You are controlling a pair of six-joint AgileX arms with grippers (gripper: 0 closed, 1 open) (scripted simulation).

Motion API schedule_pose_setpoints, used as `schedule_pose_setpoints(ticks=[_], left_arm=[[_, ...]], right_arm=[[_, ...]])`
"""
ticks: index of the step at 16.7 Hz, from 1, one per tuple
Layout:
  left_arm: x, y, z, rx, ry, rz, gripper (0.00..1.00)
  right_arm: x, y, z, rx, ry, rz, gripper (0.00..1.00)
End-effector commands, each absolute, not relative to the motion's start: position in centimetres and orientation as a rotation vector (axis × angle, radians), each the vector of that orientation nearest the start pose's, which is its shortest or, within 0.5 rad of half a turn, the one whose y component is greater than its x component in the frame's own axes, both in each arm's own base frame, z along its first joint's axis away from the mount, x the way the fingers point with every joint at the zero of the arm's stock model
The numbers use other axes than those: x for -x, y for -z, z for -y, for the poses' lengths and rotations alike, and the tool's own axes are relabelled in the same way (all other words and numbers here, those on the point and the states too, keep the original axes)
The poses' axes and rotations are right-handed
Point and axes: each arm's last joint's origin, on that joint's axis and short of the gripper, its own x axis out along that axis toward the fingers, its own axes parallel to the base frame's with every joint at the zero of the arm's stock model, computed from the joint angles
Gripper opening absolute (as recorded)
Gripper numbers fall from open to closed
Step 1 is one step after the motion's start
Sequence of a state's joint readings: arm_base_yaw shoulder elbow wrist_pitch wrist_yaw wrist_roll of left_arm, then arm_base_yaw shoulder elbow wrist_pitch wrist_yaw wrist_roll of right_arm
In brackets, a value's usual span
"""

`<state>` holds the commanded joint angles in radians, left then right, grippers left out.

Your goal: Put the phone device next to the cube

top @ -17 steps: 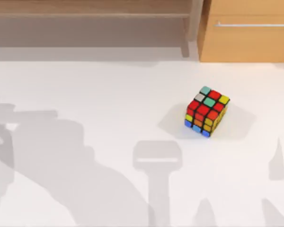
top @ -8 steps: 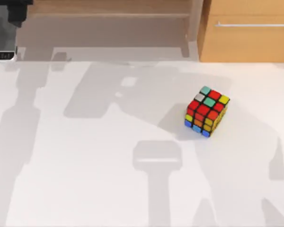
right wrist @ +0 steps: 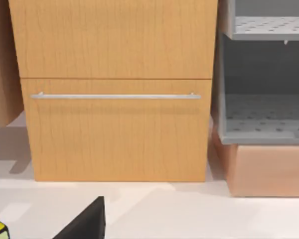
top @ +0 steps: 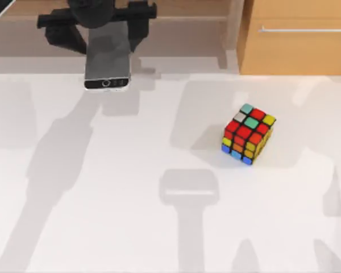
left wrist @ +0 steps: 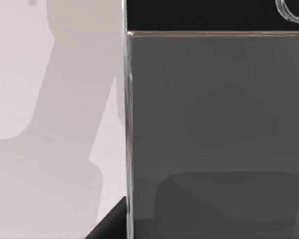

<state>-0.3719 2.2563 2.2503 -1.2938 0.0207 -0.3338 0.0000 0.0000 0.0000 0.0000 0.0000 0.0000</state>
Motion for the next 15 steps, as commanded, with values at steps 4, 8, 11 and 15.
schedule_pose_setpoints(ticks=[4,8,11,15], left_arm=[[-42.2,-23.9,22.1,0.044,0.083,-1.426,0.00],[-40.9,-20.7,25.9,0.007,0.041,-1.517,0.00],[-40.3,-19.3,27.2,-0.013,0.018,-1.555,0.00],[-40.2,-19.2,27.4,-0.016,0.015,-1.559,0.00]], right_arm=[[-10.6,-16.0,0.1,0.000,0.000,0.000,1.00],[-10.6,-16.0,0.1,0.000,0.000,0.000,1.00],[-10.6,-16.0,0.1,0.000,0.000,0.000,1.00],[-10.6,-16.0,0.1,0.000,0.000,0.000,1.00]])
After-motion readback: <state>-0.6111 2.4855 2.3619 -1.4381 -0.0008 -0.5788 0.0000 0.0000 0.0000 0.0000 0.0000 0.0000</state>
